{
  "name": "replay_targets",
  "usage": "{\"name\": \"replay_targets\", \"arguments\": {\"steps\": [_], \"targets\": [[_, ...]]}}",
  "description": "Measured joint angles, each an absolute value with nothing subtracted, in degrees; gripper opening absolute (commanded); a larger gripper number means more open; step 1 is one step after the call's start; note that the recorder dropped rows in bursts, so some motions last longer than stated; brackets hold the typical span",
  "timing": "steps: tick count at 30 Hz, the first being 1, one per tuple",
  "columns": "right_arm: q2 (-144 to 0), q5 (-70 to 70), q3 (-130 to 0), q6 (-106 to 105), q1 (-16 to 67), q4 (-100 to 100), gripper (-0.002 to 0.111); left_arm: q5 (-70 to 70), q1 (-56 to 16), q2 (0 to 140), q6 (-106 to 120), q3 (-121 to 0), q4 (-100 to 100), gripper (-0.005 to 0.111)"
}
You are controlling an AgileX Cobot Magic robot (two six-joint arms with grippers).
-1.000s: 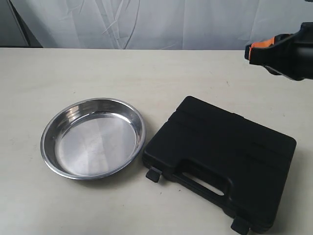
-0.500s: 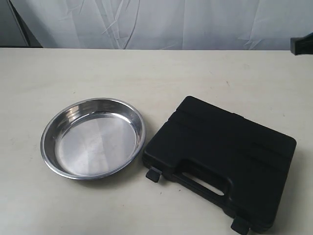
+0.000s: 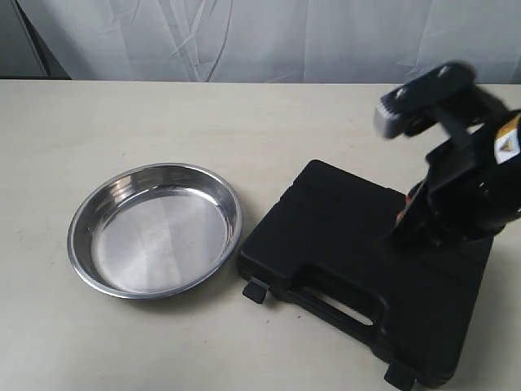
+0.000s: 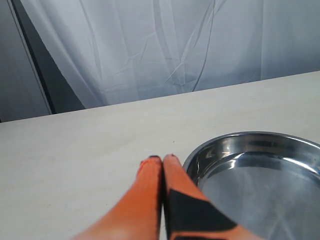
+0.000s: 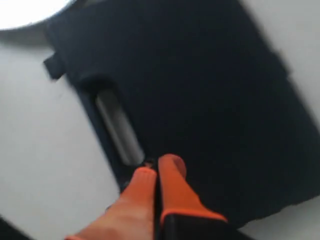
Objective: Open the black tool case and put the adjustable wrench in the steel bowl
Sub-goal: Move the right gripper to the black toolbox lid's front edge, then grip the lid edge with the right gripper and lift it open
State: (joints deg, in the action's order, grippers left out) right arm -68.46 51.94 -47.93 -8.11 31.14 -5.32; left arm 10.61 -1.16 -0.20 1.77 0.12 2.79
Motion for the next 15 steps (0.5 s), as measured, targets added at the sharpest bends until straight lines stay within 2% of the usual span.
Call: {"name": "replay_targets", "arguments": {"steps": [7, 15], "targets": [[-80.9, 54.9, -47.9, -12.6, 36.3, -11.9, -0.001, 10.6, -1.2, -0.2, 1.8, 0.1, 2.8, 0.000], [-89.8, 50.2, -47.9, -12.8, 45.5, -10.3, -0.001, 10.6, -1.2, -0.2, 1.8, 0.1, 2.8, 0.000]]}}
